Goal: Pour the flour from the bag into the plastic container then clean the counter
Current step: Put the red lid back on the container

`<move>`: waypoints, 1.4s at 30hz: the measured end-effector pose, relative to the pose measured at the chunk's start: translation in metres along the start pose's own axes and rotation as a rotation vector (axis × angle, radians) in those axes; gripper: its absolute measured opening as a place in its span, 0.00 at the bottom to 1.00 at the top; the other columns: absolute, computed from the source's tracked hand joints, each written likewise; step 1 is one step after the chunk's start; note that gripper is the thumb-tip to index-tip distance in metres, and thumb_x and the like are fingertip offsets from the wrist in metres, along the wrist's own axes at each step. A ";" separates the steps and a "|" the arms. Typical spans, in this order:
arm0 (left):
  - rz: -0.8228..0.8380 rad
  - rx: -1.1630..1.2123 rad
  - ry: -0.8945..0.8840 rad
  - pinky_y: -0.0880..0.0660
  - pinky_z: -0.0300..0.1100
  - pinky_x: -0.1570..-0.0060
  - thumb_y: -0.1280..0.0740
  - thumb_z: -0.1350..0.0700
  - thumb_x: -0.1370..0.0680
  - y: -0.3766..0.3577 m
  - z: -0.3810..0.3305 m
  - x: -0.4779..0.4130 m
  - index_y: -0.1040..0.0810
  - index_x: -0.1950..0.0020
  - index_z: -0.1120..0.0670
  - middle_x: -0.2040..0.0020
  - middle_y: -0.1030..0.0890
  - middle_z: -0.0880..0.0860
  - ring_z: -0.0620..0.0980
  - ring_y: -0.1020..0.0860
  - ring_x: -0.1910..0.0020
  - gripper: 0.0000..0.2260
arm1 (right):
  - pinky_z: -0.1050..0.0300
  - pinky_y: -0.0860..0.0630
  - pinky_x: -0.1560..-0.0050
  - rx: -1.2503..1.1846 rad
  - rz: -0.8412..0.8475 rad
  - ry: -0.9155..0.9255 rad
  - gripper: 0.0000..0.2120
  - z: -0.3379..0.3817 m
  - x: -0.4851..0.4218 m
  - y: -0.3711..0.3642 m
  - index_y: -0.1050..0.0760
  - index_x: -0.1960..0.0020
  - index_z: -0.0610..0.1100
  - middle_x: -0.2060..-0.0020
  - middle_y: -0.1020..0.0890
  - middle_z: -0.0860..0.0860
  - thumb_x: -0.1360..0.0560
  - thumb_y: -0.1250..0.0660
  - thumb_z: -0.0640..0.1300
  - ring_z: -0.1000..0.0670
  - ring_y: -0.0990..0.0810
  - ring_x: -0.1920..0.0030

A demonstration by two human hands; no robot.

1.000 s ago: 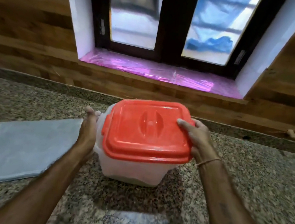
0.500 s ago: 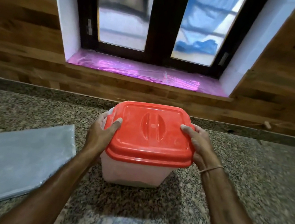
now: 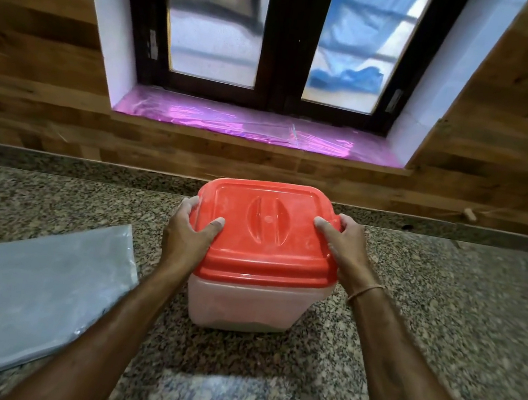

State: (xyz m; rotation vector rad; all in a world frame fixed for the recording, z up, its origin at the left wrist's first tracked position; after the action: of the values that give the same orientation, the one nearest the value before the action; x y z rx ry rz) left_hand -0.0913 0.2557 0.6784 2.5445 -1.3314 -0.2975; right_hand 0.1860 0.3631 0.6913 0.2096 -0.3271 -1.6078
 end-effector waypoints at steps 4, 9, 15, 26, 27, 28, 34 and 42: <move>-0.006 -0.044 -0.003 0.26 0.46 0.44 0.28 0.49 0.21 0.000 0.003 0.000 0.31 0.22 0.52 0.29 0.24 0.54 0.53 0.23 0.36 0.29 | 0.41 0.18 0.40 0.290 -0.065 0.089 0.33 -0.009 -0.003 -0.004 0.18 0.38 0.47 0.43 0.15 0.46 0.32 0.32 0.70 0.44 0.16 0.43; 0.007 -0.043 0.024 0.22 0.49 0.42 0.29 0.49 0.20 0.000 0.011 -0.004 0.31 0.22 0.51 0.30 0.23 0.54 0.51 0.22 0.39 0.27 | 0.41 0.15 0.45 0.217 0.026 0.058 0.22 -0.005 0.007 -0.007 0.20 0.38 0.48 0.46 0.16 0.49 0.25 0.30 0.60 0.45 0.15 0.47; 0.018 -0.130 0.005 0.29 0.57 0.29 0.31 0.45 0.20 -0.004 0.025 0.003 0.33 0.20 0.49 0.19 0.34 0.52 0.55 0.30 0.24 0.29 | 0.41 0.14 0.47 0.264 0.055 0.046 0.36 -0.030 0.011 -0.012 0.28 0.27 0.54 0.38 0.20 0.47 0.29 0.39 0.72 0.45 0.15 0.43; 0.095 0.108 0.355 0.20 0.53 0.48 0.21 0.38 0.32 0.009 0.043 -0.009 0.42 0.19 0.52 0.29 0.29 0.60 0.58 0.21 0.37 0.49 | 0.42 0.13 0.51 -0.084 0.074 -0.293 0.42 -0.042 0.016 -0.010 0.26 0.31 0.36 0.45 0.13 0.41 0.31 0.22 0.65 0.40 0.10 0.53; 0.178 0.268 0.468 0.18 0.51 0.54 0.20 0.42 0.32 0.008 0.042 -0.006 0.43 0.20 0.55 0.34 0.23 0.61 0.58 0.16 0.44 0.49 | 0.45 0.12 0.52 -0.115 0.099 -0.290 0.36 -0.042 0.017 -0.007 0.21 0.35 0.36 0.49 0.11 0.42 0.30 0.21 0.62 0.42 0.10 0.55; 0.261 0.376 0.516 0.17 0.47 0.59 0.20 0.45 0.30 0.007 0.040 -0.005 0.39 0.22 0.60 0.41 0.17 0.61 0.56 0.13 0.52 0.45 | 0.46 0.12 0.52 -0.142 0.099 -0.288 0.32 -0.044 0.017 -0.006 0.18 0.39 0.36 0.51 0.11 0.42 0.30 0.21 0.61 0.42 0.10 0.55; 0.244 0.359 0.456 0.19 0.40 0.67 0.21 0.48 0.28 0.012 0.043 -0.003 0.19 0.39 0.62 0.58 0.11 0.56 0.52 0.12 0.62 0.25 | 0.47 0.12 0.59 0.097 -0.148 -0.180 0.39 -0.038 0.019 -0.006 0.21 0.42 0.42 0.52 0.14 0.46 0.38 0.22 0.72 0.45 0.12 0.57; 0.053 0.038 0.284 0.22 0.42 0.67 0.21 0.42 0.29 0.018 0.027 -0.006 0.31 0.30 0.57 0.40 0.20 0.57 0.49 0.19 0.58 0.36 | 0.43 0.12 0.57 0.113 -0.098 -0.142 0.35 -0.037 0.022 -0.003 0.22 0.39 0.46 0.50 0.14 0.47 0.34 0.23 0.70 0.45 0.11 0.56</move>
State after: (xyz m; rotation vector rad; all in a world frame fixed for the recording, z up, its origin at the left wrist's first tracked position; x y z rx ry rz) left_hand -0.1169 0.2474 0.6586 2.4624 -1.3016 0.0988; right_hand 0.1940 0.3383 0.6568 0.2006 -0.5243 -1.7069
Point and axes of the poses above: each hand's wrist, its own x-axis away from the middle knuckle, its own y-axis out of the back of the hand, z = x × y, the point moved 3 cm from there along -x, towards the middle knuckle
